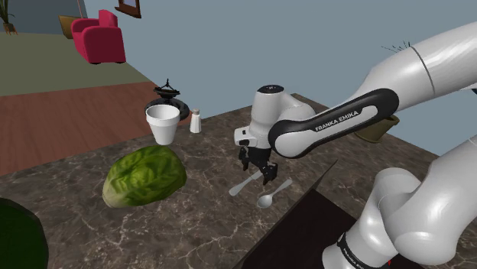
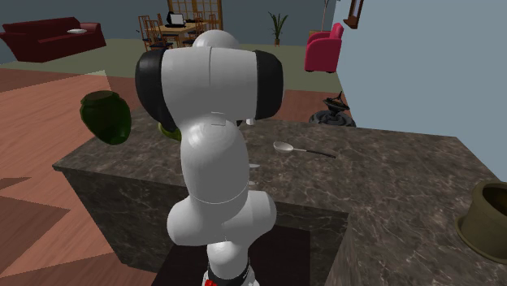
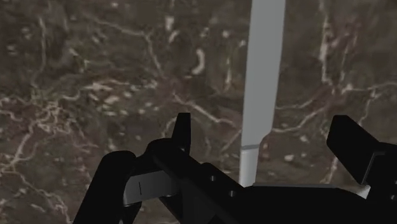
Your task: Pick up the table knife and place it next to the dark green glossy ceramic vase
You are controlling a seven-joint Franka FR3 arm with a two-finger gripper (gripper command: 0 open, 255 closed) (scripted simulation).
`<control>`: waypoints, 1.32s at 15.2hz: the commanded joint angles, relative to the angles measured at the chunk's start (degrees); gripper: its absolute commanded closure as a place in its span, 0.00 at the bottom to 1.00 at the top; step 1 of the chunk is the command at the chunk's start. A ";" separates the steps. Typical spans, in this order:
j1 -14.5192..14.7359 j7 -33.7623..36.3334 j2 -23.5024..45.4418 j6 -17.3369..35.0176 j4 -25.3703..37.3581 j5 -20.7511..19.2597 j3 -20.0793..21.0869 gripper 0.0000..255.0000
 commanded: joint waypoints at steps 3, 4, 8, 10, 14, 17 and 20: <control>0.00 0.00 0.01 0.01 0.00 0.00 0.00 1.00; -0.02 -0.03 -0.05 0.03 -0.07 -0.02 -0.02 1.00; -0.01 0.01 0.41 0.18 0.23 -0.02 -0.01 1.00; 0.10 0.09 0.56 -0.26 0.83 0.10 0.09 1.00; 0.03 -0.18 -1.77 -2.77 1.00 0.14 0.12 1.00; 0.07 -0.36 -3.40 -5.51 2.13 0.28 0.23 1.00; 0.11 -0.53 -4.87 -8.22 3.37 0.42 0.35 1.00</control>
